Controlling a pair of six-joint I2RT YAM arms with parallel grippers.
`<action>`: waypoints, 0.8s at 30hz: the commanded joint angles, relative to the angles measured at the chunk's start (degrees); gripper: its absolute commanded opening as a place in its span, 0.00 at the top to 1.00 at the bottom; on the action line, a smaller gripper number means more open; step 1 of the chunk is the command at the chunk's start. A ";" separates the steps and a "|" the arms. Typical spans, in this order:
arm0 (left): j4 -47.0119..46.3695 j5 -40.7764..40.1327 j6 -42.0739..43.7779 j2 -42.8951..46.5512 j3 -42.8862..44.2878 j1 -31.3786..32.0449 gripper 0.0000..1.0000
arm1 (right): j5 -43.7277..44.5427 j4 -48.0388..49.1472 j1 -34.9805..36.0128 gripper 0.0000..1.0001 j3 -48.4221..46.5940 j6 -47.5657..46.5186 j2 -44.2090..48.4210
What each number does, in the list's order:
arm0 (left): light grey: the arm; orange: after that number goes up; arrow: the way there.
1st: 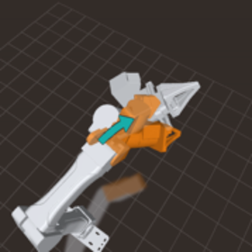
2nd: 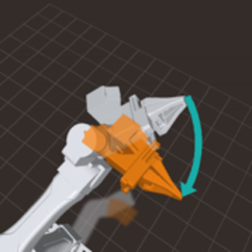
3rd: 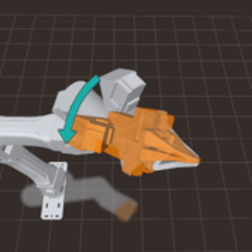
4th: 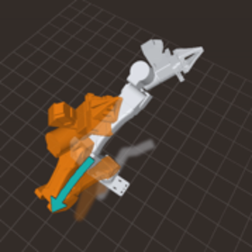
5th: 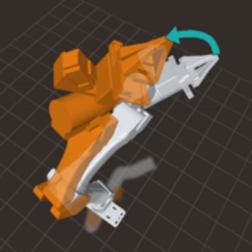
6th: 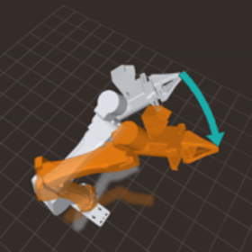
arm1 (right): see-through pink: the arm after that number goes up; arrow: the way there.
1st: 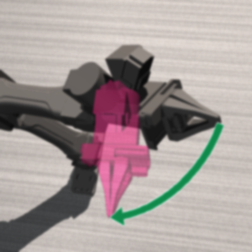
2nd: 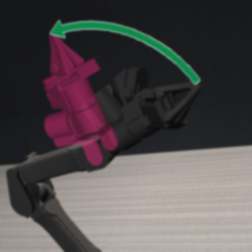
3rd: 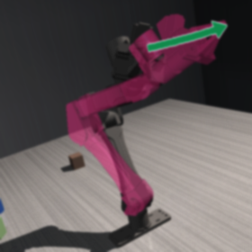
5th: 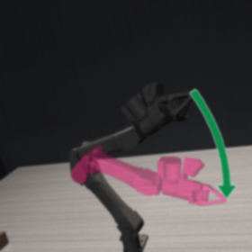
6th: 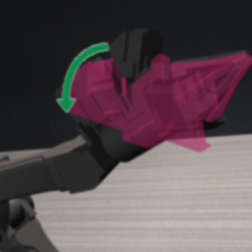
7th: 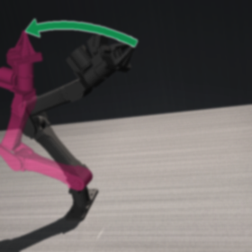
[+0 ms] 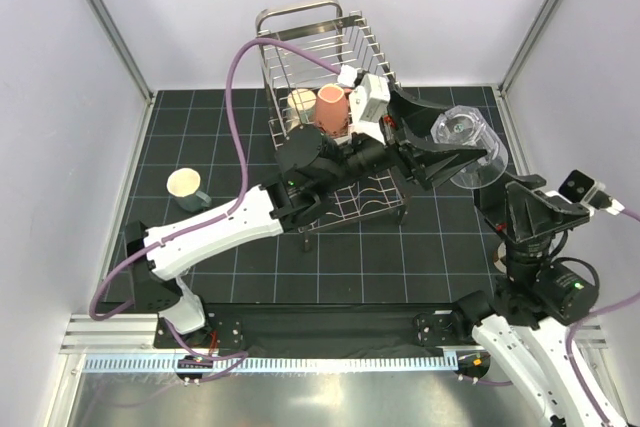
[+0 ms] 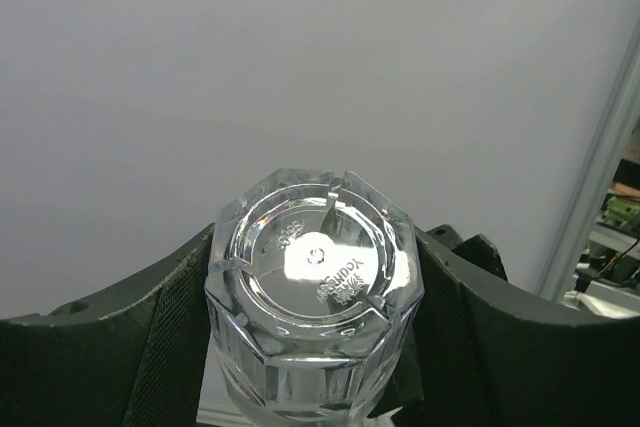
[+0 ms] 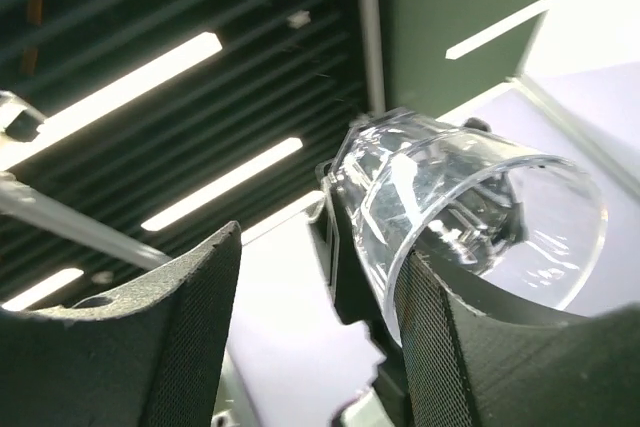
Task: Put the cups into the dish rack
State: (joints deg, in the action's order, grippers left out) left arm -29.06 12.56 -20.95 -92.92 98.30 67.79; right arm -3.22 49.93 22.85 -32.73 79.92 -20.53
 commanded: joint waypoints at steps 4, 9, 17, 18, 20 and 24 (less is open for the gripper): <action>14.63 -3.68 15.49 7.49 4.62 -0.81 1.00 | 1.46 -40.31 -0.09 0.38 -14.01 -17.06 7.52; 24.90 -2.19 17.61 10.30 6.10 -8.89 1.00 | 6.30 -58.33 -0.09 0.38 -21.31 -25.85 11.04; 30.62 2.82 15.06 10.40 9.01 -26.28 1.00 | 8.93 -73.56 0.00 0.38 -28.78 -33.25 12.80; 31.42 3.52 14.97 9.79 10.06 -27.52 1.00 | 9.28 -75.31 -0.09 0.38 -28.97 -33.60 12.97; 34.92 3.18 14.54 7.33 14.36 -30.94 1.00 | 9.64 -76.47 -0.09 0.38 -29.41 -34.04 13.85; 43.81 2.04 10.86 1.18 24.55 -35.96 1.00 | 10.08 -78.58 -0.09 0.38 -30.63 -34.48 13.86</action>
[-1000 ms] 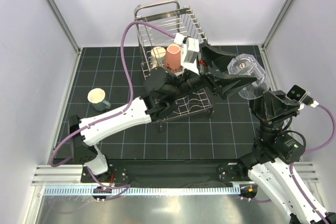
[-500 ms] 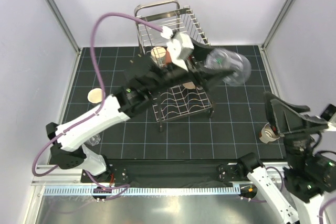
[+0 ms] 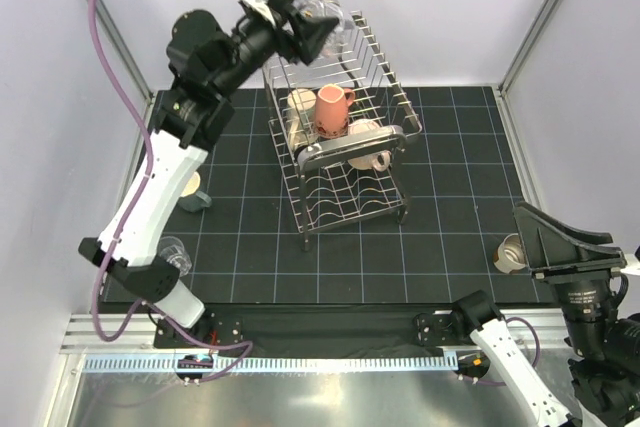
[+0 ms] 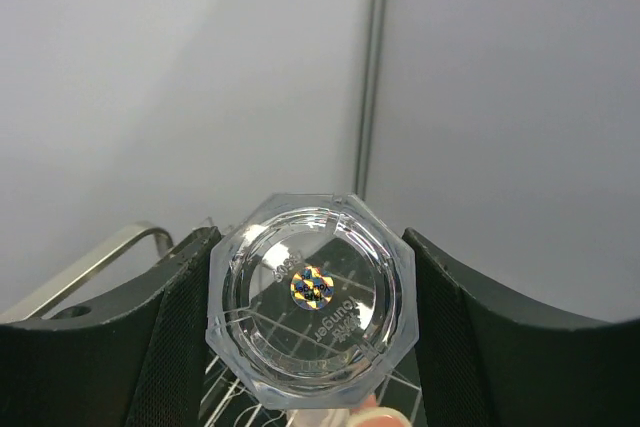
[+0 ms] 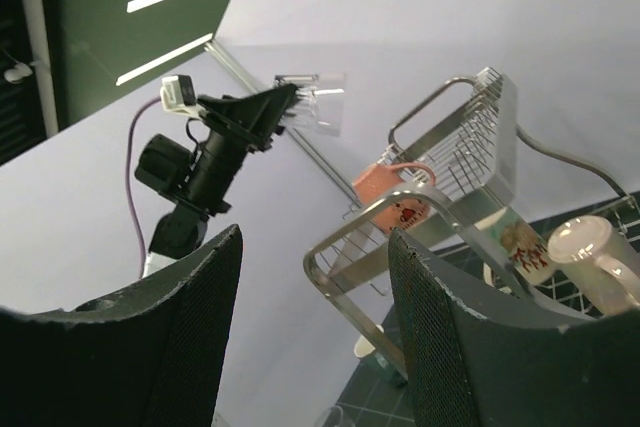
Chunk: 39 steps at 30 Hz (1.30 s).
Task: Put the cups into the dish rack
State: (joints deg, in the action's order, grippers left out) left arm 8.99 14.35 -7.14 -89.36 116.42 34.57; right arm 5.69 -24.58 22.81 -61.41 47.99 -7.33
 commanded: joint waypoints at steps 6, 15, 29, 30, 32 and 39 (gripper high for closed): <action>18.30 -5.37 -9.81 -10.38 17.33 -6.27 1.00 | 1.69 -6.27 -0.04 0.39 -4.60 -3.51 -0.14; 27.30 -11.09 -14.83 -16.10 20.60 -6.35 1.00 | 1.16 -9.43 -0.04 0.39 -4.33 -1.76 -1.72; 35.92 -12.07 -16.95 -20.41 21.13 -6.27 0.93 | 1.51 -16.72 0.04 0.38 -3.37 -0.35 -7.16; 35.92 -12.15 -16.95 -20.41 20.95 -6.27 0.85 | 1.95 -17.25 -0.04 0.38 -3.28 -0.26 -7.34; 35.22 -11.37 -16.77 -19.98 20.17 -6.27 0.63 | 3.44 -19.00 -0.04 0.39 -3.19 -0.17 -7.52; 32.14 -8.64 -17.03 -18.22 17.52 -6.27 0.43 | 5.12 -20.68 0.04 0.39 -2.67 -1.58 -7.69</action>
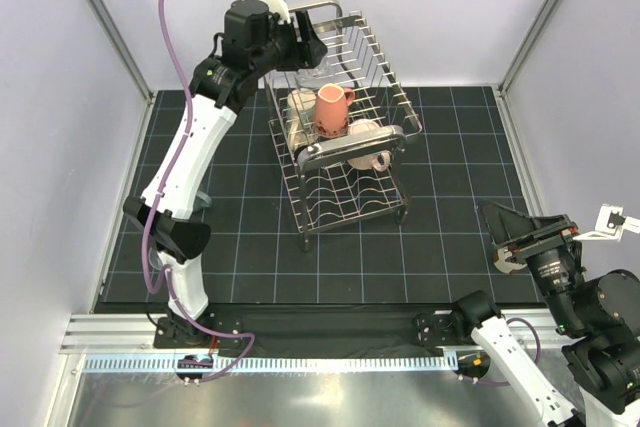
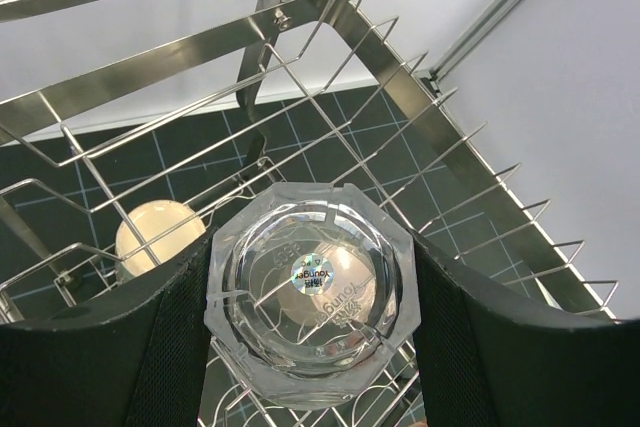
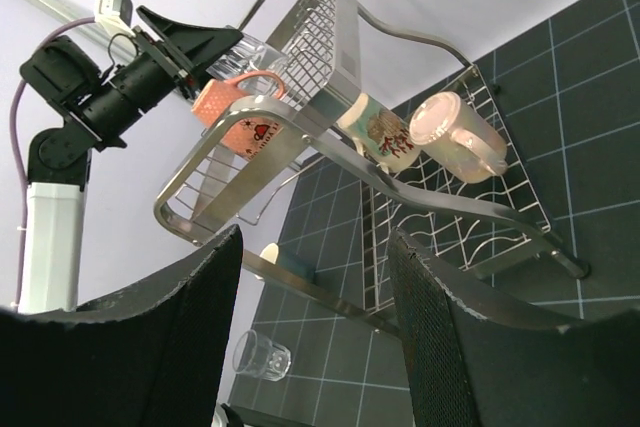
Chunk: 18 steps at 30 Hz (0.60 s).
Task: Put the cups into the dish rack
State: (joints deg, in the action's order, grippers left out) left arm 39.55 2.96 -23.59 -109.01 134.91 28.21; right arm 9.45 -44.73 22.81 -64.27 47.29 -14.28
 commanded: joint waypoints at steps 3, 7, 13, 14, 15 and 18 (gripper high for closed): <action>0.97 3.80 -0.84 1.87 -0.88 0.09 0.39 | 0.92 -0.45 0.04 0.38 0.37 -0.97 -1.10; 0.53 4.59 -1.10 2.92 -1.05 0.09 0.26 | 0.13 0.08 -0.04 0.39 1.25 -0.88 -1.36; 0.09 4.69 -1.19 4.77 -1.84 0.09 0.15 | -0.31 0.52 -0.04 0.38 2.30 -0.79 -1.45; -0.09 4.68 -1.19 5.30 -2.02 0.09 0.12 | -0.49 0.70 -0.04 0.39 2.39 -0.79 -1.45; -0.17 4.68 -1.19 5.56 -2.20 0.09 0.08 | -0.58 0.78 -0.04 0.38 2.48 -0.79 -1.45; -0.61 5.04 -1.63 6.44 -2.37 0.18 0.05 | -0.58 0.70 0.04 0.39 3.10 -0.88 -1.54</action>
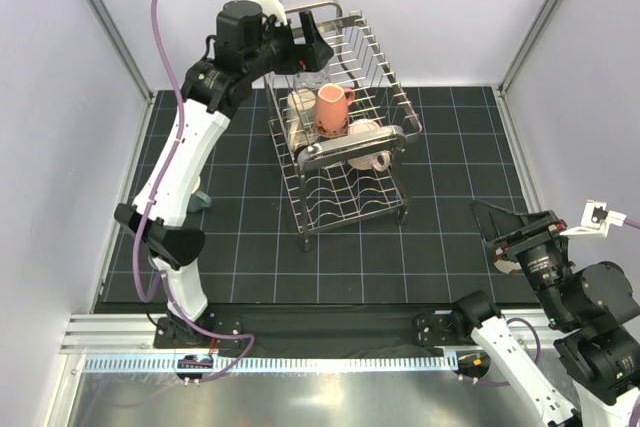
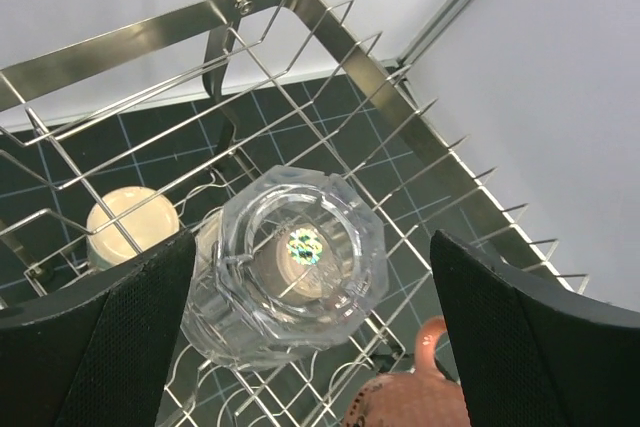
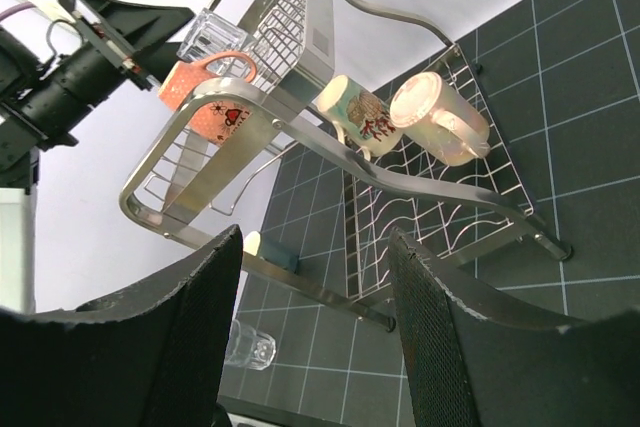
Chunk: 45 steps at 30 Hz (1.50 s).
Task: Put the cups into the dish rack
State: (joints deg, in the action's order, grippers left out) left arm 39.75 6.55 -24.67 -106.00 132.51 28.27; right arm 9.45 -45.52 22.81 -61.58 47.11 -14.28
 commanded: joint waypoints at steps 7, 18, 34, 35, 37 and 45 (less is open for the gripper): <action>-0.28 -1.62 -3.54 7.20 0.74 0.03 0.00 | 4.77 -4.72 0.04 0.39 -0.64 -1.67 -4.34; 0.24 -14.55 -5.48 20.47 -6.91 0.38 0.00 | 32.99 -31.29 -0.04 0.40 -4.61 9.92 -28.33; -0.02 -9.71 -8.12 40.77 -29.23 0.47 0.00 | 13.50 -10.56 -41.42 0.44 9.46 -6.15 -39.85; -0.02 -9.28 -8.29 41.30 -30.02 0.47 0.00 | 11.92 -9.60 -45.62 0.44 10.16 -6.85 -40.12; 0.33 -9.09 -8.64 42.80 -31.69 0.47 0.00 | 6.39 -7.06 -49.59 0.46 12.36 -7.91 -40.47; 1.03 -8.22 -10.49 46.14 -35.38 0.47 0.00 | 3.02 -2.83 -54.62 0.47 15.35 -6.60 -44.07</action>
State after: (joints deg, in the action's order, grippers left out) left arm 41.04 -3.03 -33.87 -61.04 98.04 28.49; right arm 14.76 -52.64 -30.94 -46.68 40.86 -56.69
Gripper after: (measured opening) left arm 0.996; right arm 0.528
